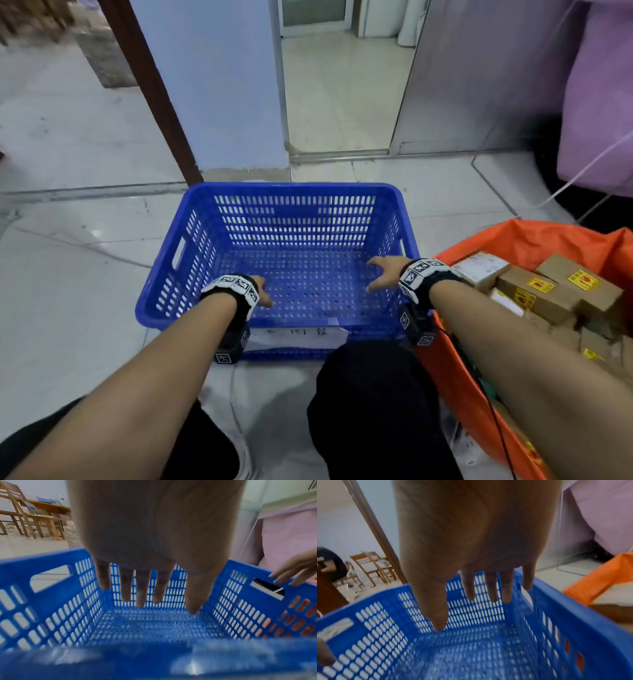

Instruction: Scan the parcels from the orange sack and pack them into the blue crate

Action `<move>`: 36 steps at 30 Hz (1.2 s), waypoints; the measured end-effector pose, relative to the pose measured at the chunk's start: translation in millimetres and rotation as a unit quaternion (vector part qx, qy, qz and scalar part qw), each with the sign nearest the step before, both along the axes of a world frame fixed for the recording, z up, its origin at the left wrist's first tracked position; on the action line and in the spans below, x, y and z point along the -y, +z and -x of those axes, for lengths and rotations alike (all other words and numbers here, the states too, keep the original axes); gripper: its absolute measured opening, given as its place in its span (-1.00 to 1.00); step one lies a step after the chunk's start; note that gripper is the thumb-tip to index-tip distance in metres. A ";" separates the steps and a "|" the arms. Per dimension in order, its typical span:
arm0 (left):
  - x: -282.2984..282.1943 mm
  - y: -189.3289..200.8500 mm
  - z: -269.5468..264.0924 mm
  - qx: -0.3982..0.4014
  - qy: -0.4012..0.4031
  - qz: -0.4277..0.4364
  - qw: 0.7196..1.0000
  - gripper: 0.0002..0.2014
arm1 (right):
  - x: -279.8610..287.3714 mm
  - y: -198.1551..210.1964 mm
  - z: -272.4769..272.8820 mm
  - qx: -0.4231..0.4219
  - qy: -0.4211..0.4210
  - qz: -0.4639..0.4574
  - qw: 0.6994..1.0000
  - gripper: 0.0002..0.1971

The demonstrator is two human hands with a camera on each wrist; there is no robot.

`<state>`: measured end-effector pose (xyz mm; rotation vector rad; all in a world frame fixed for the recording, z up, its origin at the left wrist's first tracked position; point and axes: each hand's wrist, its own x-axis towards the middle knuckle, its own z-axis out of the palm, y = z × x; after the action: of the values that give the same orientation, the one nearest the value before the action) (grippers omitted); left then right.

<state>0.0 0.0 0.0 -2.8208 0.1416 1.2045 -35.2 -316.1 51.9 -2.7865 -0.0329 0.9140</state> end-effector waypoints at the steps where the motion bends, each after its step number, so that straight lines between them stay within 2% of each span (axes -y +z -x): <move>1: -0.3 -6.9 6.4 -0.013 -0.010 -0.010 1.000 -0.26 | -2.2 -8.2 6.4 -0.015 0.006 0.010 1.000 -0.25; 4: 1.1 -21.6 28.3 -0.052 -0.001 -0.031 0.998 -0.37 | -7.3 -34.1 29.6 -0.064 0.001 0.013 0.998 -0.29; 8: -0.8 -36.8 30.1 -0.055 -0.005 -0.016 0.998 -0.44 | -14.1 -54.1 46.5 -0.074 -0.028 -0.001 0.997 -0.41; 12: -15.9 -66.1 15.3 -0.048 0.006 -0.016 0.999 -0.31 | -12.6 -58.8 54.5 -0.074 -0.043 -0.010 0.996 -0.46; 13: -22.4 -83.4 5.7 -0.049 0.015 -0.017 0.999 -0.26 | -12.5 -58.7 54.6 -0.077 -0.045 -0.011 0.996 -0.47; 15: -21.1 -65.6 15.5 -0.071 0.022 -0.041 0.996 -0.17 | -13.2 -59.7 54.1 -0.087 -0.039 -0.009 0.995 -0.47; 17: -22.6 -65.9 17.6 -0.077 0.013 -0.040 0.996 -0.21 | -12.7 -58.9 53.7 -0.100 -0.037 -0.008 0.994 -0.47; 19: -26.1 -87.2 7.3 -0.119 0.034 -0.030 0.992 -0.21 | -11.5 -58.6 53.5 -0.114 -0.030 -0.003 0.993 -0.47; 20: -23.1 -86.5 9.7 -0.147 0.030 -0.038 0.988 -0.19 | -11.7 -59.0 53.4 -0.119 -0.021 0.004 0.993 -0.46; 21: -18.9 -78.9 13.6 -0.165 0.038 -0.032 0.985 -0.25 | -12.3 -60.7 52.9 -0.127 -0.011 0.013 0.992 -0.46; 23: -7.1 -48.2 27.7 -0.199 0.041 -0.031 0.979 -0.61 | -13.7 -63.3 52.7 -0.143 0.008 0.027 0.989 -0.45; 25: 4.9 -19.4 41.5 -0.208 0.051 -0.031 0.976 -0.77 | -15.6 -65.5 50.8 -0.155 0.020 0.033 0.987 -0.45; 27: 7.6 -18.0 41.5 -0.210 0.054 0.002 0.976 -0.77 | -18.3 -65.8 44.0 -0.165 0.022 0.021 0.986 -0.43; 28: 8.1 -19.5 38.3 -0.211 0.081 0.022 0.974 -0.73 | -20.0 -64.3 39.0 -0.166 0.023 0.011 0.986 -0.40; 30: 11.6 -15.4 28.4 -0.180 0.108 0.055 0.976 -0.69 | -24.6 -60.2 25.5 -0.147 0.023 -0.010 0.989 -0.36; 33: 15.8 -5.2 7.2 -0.103 0.080 0.076 0.988 -0.67 | -31.8 -55.6 -0.4 -0.084 0.022 -0.028 0.996 -0.32; 36: 21.4 -2.8 -7.3 -0.079 0.054 0.075 0.993 -0.63 | -33.7 -51.8 -13.9 -0.054 0.019 -0.048 0.997 -0.36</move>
<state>7.3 -21.4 -2.8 -2.8902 0.0943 1.5026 -21.4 -282.3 0.1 -2.6533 -0.1107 1.0422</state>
